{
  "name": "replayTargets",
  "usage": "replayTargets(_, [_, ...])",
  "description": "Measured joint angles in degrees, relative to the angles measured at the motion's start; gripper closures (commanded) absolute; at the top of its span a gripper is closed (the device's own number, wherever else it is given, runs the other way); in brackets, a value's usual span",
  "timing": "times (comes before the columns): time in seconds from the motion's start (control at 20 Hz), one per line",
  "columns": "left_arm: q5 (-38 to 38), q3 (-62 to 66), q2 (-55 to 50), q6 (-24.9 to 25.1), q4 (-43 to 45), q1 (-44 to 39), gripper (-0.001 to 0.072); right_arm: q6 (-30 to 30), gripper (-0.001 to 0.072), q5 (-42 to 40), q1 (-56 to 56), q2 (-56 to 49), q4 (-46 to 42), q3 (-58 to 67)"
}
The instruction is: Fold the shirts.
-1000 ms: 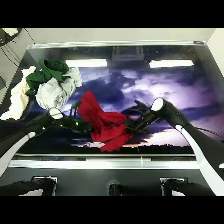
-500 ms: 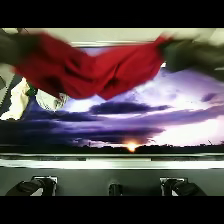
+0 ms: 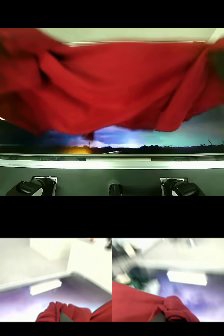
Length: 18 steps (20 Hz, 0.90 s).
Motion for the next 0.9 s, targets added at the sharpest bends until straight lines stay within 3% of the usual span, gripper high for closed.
replayTargets(0.15, [-5.66, -13.64, -0.68, -1.79, 3.93, -0.07, 0.0678, 1.14, 0.0647, 11.47, 0.00, -3.41, -3.50, -8.33])
replayTargets(0.25, [-4.55, -25.83, -1.40, -2.60, 5.25, -0.07, 0.0679, 2.19, 0.0647, 11.58, 0.02, -4.81, -4.28, -19.19])
replayTargets(0.45, [5.33, -41.35, -8.68, -2.91, 6.03, 0.61, 0.0678, 8.74, 0.0647, -6.27, -1.66, -10.16, -5.22, -39.12])
replayTargets(0.6, [10.23, -40.02, -18.18, -3.04, 5.14, 3.06, 0.0677, 16.37, 0.0646, -23.39, -5.49, -17.03, -3.34, -44.83])
replayTargets(0.8, [13.25, -32.72, -31.04, -3.08, 2.51, 6.34, 0.0674, 21.55, 0.0644, -41.68, -8.50, -24.59, 5.27, -47.28])
replayTargets(0.85, [13.57, -31.63, -33.48, -3.10, 0.98, 6.73, 0.0624, 22.14, 0.0580, -44.30, -8.81, -26.16, 7.32, -47.52])
replayTargets(0.9, [13.66, -30.86, -35.54, -3.15, -0.70, 7.02, 0.0458, 22.71, 0.0392, -46.05, -9.03, -27.65, 9.20, -47.74])
